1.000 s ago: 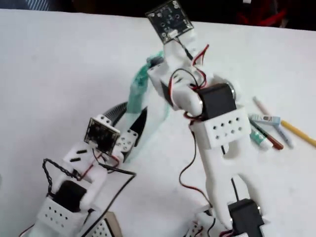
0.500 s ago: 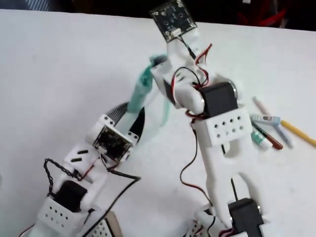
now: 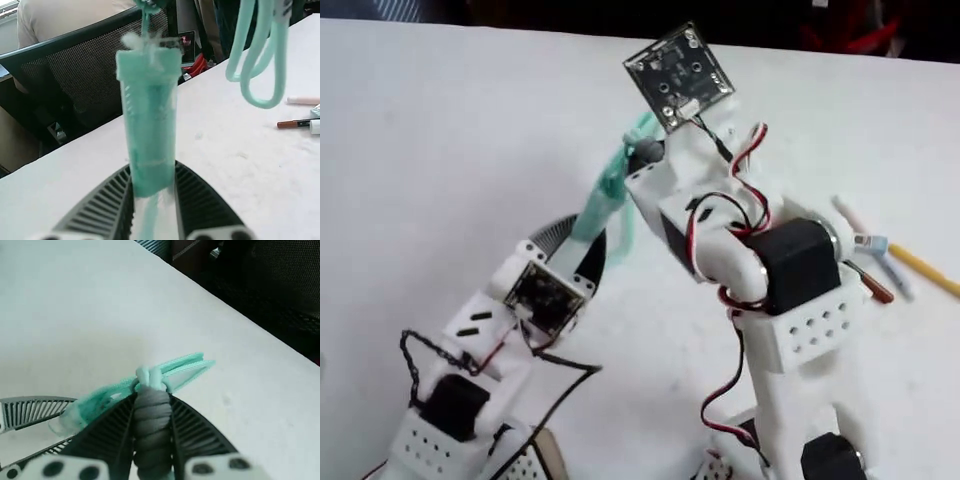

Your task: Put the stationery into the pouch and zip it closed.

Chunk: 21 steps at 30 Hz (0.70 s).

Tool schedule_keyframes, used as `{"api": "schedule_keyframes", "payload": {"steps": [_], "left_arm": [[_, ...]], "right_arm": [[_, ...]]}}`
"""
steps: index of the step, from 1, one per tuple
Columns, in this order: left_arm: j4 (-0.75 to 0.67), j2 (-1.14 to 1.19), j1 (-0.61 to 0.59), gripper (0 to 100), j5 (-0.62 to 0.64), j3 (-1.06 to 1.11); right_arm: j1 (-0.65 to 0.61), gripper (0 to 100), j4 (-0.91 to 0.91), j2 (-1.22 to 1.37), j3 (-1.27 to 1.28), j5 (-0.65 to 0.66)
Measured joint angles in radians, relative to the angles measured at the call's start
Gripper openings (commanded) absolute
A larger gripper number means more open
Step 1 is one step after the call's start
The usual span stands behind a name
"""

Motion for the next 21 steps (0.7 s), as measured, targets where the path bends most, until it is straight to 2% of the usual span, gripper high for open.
{"api": "schedule_keyframes", "payload": {"steps": [7,21], "left_arm": [[0.158,-0.232,0.0,2,0.002,0.011],[0.164,-0.23,-0.003,2,-0.005,0.018]], "right_arm": [[0.031,1.9,0.0,0.089,0.0,0.052],[0.153,1.9,-0.121,0.265,0.002,0.066]]}}
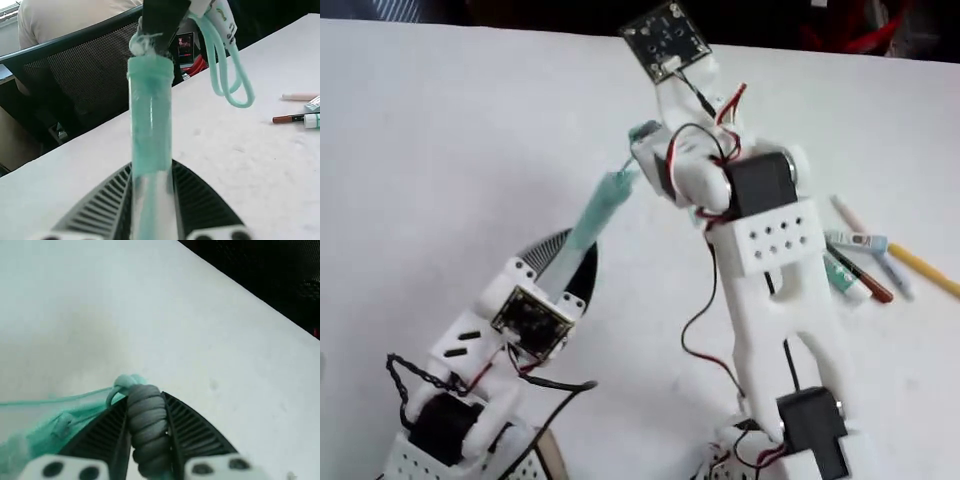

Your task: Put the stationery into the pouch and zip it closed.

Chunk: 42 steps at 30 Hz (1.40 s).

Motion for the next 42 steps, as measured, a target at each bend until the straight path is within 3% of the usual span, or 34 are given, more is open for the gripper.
{"api": "schedule_keyframes", "payload": {"steps": [12,16,21,27,42], "left_arm": [[-0.018,-0.002,0.003,2,0.0,0.0],[-0.081,-0.003,0.012,4,0.002,0.0],[-0.094,-0.018,0.084,13,0.002,-0.002],[-0.043,-0.012,0.124,20,0.037,-0.023],[0.031,-0.023,0.196,23,0.055,-0.189]], "right_arm": [[-0.014,1.9,0.029,-0.084,0.002,0.0],[-0.068,1.8,0.048,-0.232,0.002,-0.002],[-0.166,1.8,0.107,-0.381,-0.002,-0.003],[-0.258,1.8,0.19,-0.402,-0.003,-0.003],[-0.422,1.8,0.245,-0.394,-0.138,-0.068]]}}
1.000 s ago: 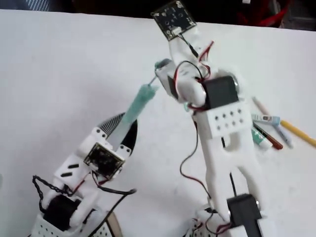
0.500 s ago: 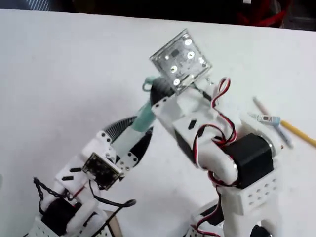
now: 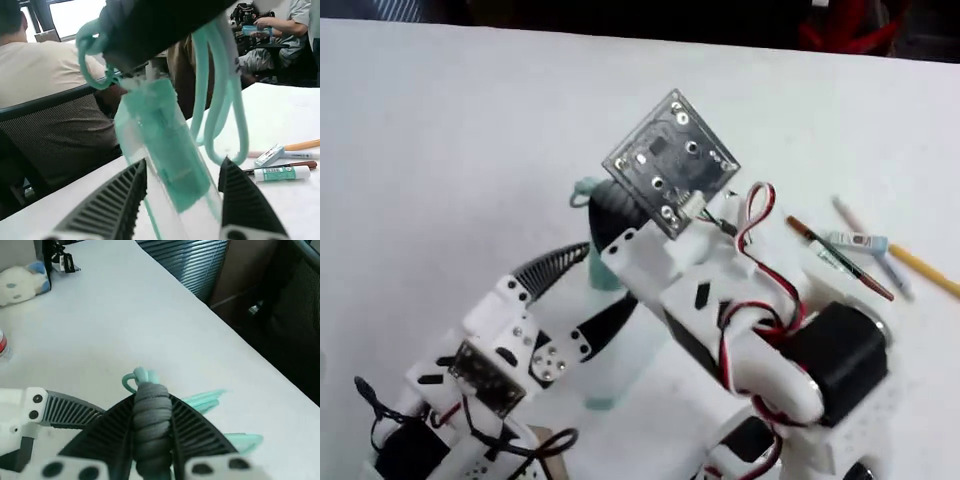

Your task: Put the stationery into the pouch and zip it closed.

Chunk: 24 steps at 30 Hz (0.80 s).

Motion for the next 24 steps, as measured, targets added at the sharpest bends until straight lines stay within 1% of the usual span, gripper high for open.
{"api": "schedule_keyframes", "payload": {"steps": [3,8,11,13,16,18,22,24], "left_arm": [[0.0,-0.002,0.003,23,-0.002,-0.002],[0.0,0.0,0.002,23,0.002,-0.002],[-0.018,0.049,-0.046,23,0.038,-0.003],[-0.038,0.08,-0.083,20,0.049,-0.003],[-0.051,0.11,-0.091,15,0.051,-0.003],[-0.057,0.123,-0.092,16,0.054,-0.003],[-0.057,0.127,-0.092,23,0.066,-0.003],[-0.057,0.127,-0.094,25,0.098,-0.003]], "right_arm": [[-0.018,1.8,0.052,0.032,-0.029,-0.02],[-0.012,1.8,0.103,0.057,-0.034,-0.026],[0.008,1.8,0.11,0.057,-0.028,-0.029],[0.008,1.8,0.11,0.043,0.003,-0.029],[0.008,1.8,0.11,0.017,0.049,-0.029],[0.008,1.8,0.11,0.011,0.052,-0.029],[0.003,1.8,0.11,0.009,0.058,-0.029],[-0.02,1.8,0.11,0.006,0.058,-0.029]]}}
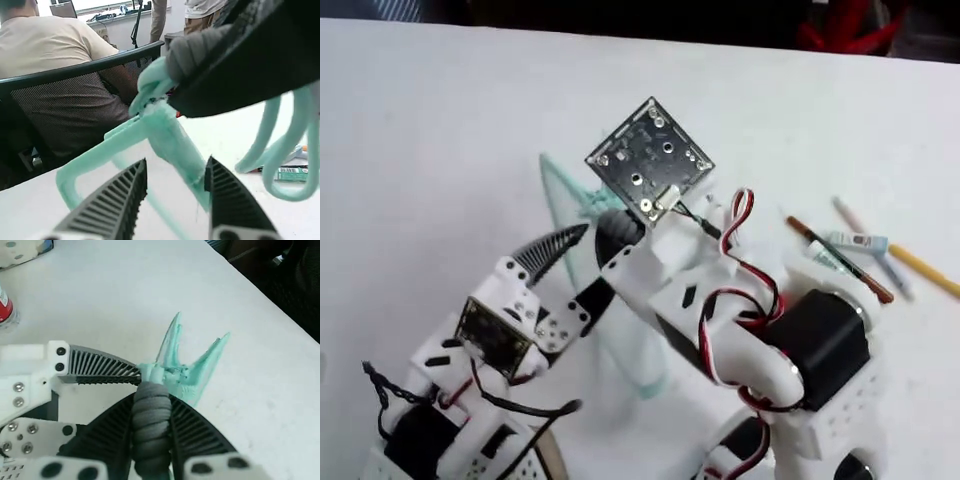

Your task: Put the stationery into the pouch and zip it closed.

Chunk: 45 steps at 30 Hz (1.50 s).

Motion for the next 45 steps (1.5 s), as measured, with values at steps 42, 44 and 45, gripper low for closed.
{"api": "schedule_keyframes", "payload": {"steps": [42,44,45], "left_arm": [[0.091,0.006,-0.06,2,0.127,-0.084],[0.091,0.006,-0.06,2,0.127,-0.08],[0.091,0.006,-0.06,2,0.127,-0.071]], "right_arm": [[-0.005,1.9,-0.006,-0.008,-0.1,0.002],[0.025,1.9,-0.006,-0.008,-0.1,0.029],[0.038,1.9,-0.006,-0.005,-0.1,0.048]]}}
